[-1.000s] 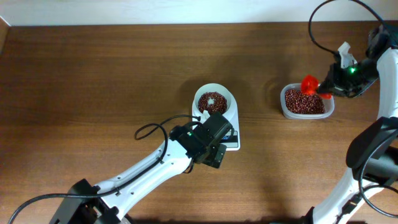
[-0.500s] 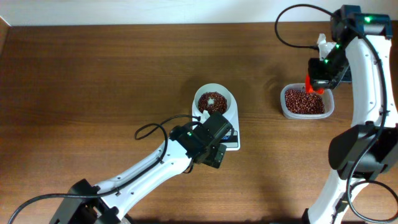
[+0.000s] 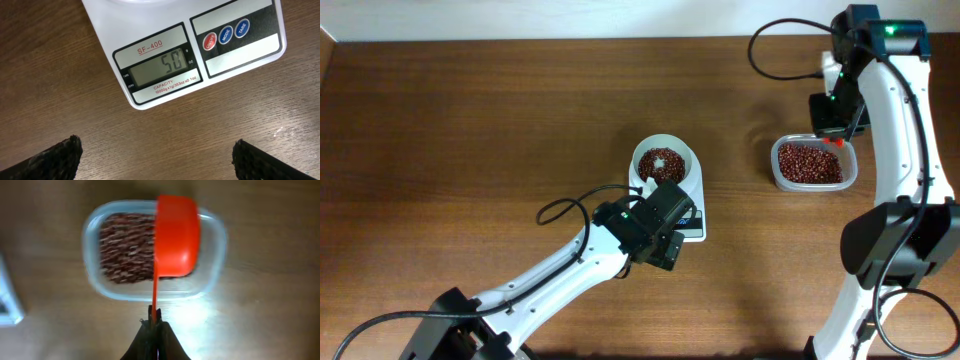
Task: Scoop item into bowl and weigh 50g on scale
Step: 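Open the right gripper to release the scoop inside the tub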
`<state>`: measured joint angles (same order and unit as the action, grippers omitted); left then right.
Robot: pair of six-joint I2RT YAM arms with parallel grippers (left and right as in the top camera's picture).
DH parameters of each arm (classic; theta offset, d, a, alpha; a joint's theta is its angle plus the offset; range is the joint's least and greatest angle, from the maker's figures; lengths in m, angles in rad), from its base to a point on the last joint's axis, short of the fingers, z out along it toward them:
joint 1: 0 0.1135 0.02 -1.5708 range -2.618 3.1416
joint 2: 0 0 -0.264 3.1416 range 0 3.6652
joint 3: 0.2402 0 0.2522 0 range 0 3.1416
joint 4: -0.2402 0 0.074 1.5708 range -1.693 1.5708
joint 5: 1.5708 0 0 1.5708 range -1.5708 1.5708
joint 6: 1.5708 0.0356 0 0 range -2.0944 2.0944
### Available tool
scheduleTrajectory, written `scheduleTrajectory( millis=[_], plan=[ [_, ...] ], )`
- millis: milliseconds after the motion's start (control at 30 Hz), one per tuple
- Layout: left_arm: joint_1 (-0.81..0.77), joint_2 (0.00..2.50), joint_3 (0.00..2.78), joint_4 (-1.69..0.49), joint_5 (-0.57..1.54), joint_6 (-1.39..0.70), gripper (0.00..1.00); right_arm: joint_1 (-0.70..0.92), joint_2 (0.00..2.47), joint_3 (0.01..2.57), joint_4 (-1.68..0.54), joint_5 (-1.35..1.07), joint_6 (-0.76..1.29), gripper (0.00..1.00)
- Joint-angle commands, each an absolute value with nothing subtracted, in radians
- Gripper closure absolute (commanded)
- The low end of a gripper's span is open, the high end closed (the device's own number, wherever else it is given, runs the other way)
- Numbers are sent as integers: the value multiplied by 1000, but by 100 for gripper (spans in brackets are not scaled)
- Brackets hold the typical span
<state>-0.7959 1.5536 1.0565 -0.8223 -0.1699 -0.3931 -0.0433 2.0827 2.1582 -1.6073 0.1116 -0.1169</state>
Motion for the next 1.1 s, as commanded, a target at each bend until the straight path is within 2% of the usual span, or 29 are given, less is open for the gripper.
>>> scheduleTrajectory(
  millis=[0, 167, 200, 233, 300, 367, 1067],
  plan=[
    [-793, 1559, 1050, -823, -181, -395, 1, -84, 2083, 2175, -1616, -53, -291, 95],
    [-793, 1559, 1050, -823, -181, -395, 1, -121, 2083, 2079, -1598, -45, -273, 92],
    [-793, 1559, 1050, -823, -181, -395, 1, -125, 2083, 2052, -1585, -26, -273, 86],
    [-793, 1559, 1050, -823, -181, -395, 1, -125, 2083, 2032, -1573, 1, -273, 75],
    [-793, 1559, 1050, -823, -181, -395, 1, -126, 2083, 2006, -1554, 42, -273, 68],
    [-793, 1559, 1050, -823, -181, -395, 1, -126, 2083, 2001, -1542, 41, -273, 1],
    [-793, 1559, 1050, -823, -181, -395, 1, -126, 2083, 2001, -1543, 38, -273, 1]
  ],
)
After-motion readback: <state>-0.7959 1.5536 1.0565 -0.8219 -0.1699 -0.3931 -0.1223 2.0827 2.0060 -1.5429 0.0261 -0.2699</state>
